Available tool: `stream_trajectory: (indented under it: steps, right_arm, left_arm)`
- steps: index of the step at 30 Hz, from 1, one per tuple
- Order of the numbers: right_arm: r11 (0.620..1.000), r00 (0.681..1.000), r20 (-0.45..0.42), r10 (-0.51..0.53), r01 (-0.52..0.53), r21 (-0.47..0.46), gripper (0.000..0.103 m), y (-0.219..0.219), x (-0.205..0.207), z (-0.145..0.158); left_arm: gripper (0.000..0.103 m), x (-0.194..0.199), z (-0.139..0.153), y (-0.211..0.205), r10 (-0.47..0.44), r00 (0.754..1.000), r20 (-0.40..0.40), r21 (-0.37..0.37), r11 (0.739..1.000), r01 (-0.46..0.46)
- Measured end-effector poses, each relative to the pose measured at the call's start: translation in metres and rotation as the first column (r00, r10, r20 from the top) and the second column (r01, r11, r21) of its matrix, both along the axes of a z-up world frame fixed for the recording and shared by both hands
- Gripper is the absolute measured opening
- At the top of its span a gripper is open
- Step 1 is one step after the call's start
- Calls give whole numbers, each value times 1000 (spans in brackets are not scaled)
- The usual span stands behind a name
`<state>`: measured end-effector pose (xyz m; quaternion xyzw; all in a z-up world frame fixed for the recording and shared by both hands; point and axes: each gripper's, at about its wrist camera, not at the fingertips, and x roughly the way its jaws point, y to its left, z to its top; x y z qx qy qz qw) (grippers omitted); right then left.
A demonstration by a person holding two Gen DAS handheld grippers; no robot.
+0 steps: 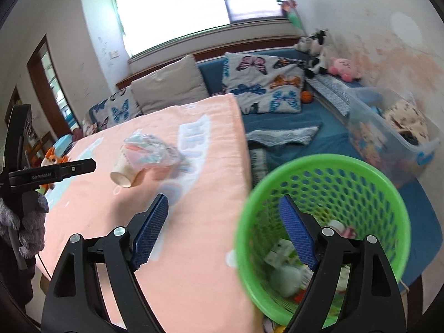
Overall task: Collect trash
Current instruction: 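Move both grippers back to the bed toward the paper cup and plastic bag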
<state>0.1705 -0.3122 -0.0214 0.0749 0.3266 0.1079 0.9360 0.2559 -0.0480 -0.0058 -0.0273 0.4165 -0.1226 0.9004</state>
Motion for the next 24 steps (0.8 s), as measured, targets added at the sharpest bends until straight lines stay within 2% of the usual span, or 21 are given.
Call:
stream_trajectory:
  steps: [9,17,24]
  right_arm:
    - [991,991,-14,131,-131,-29,88,59,41,2]
    - [956,965,-59,256,-261,-132,89,117,80,-14]
    - [912,944,-107,313,-330,-243,89,151,110,-37]
  left_arm:
    - [74,10,-5,55,102,994,-26,-25,994,-102]
    - [74,21,-11,90,160,986,-47,-54,985,-162]
    - [75,32,-17,108,187,980,-71,-75,978,-192]
